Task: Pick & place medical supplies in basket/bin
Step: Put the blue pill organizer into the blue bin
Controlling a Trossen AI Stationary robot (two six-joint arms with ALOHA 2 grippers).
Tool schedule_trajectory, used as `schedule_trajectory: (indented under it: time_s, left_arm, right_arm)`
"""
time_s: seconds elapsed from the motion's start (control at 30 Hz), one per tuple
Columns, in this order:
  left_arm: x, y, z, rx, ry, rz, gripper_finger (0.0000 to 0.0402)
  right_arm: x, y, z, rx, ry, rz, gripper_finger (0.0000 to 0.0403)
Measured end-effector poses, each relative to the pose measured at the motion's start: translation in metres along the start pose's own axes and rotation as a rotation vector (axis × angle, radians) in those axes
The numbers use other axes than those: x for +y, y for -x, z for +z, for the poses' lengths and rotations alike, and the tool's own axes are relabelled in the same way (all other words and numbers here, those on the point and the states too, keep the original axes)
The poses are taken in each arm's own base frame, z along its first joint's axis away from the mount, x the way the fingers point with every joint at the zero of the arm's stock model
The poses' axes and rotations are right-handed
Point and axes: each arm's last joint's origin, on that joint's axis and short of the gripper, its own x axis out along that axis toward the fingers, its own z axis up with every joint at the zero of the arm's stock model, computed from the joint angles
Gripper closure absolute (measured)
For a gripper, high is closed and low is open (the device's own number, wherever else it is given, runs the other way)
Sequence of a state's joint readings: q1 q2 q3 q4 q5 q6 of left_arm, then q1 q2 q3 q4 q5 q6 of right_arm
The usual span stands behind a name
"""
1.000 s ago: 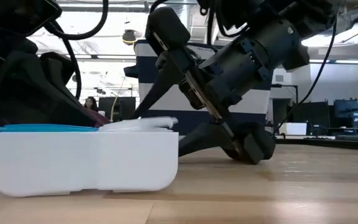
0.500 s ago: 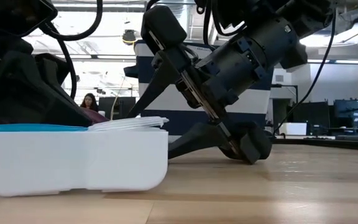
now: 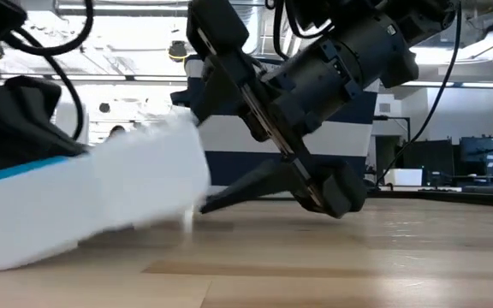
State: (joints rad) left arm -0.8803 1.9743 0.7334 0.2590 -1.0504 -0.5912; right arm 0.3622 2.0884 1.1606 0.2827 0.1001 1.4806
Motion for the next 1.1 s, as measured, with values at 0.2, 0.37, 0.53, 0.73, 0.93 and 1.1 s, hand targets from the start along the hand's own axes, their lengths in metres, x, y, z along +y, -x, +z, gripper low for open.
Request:
schedule_trajectory:
  time_s: [0.2, 0.37, 0.53, 0.73, 0.93, 1.1]
  left_arm:
    - [-0.002, 0.003, -0.006, 0.046, 0.025, -0.055, 0.0401]
    - [0.0, -0.003, -0.004, 0.075, 0.038, -0.069, 0.0401]
    - [0.003, -0.008, -0.002, 0.075, 0.043, -0.051, 0.0401]
    - [0.002, -0.014, 0.006, 0.05, 0.002, -0.018, 0.0401]
    - [-0.009, -0.016, 0.027, 0.004, -0.127, 0.005, 0.0401]
    - [-0.009, -0.022, 0.036, -0.001, -0.157, 0.015, 0.0401]
  right_arm:
    - [0.008, 0.001, 0.002, -0.011, 0.014, 0.065, 0.017]
    - [0.005, 0.001, 0.003, -0.012, 0.015, 0.045, 0.017]
    - [0.005, 0.001, 0.003, -0.013, 0.014, 0.048, 0.017]
    - [0.005, 0.001, 0.004, -0.013, 0.014, 0.047, 0.017]
    - [0.005, 0.001, 0.004, -0.014, 0.028, 0.046, 0.0175]
    - [0.005, 0.001, 0.005, -0.016, 0.04, 0.046, 0.0198]
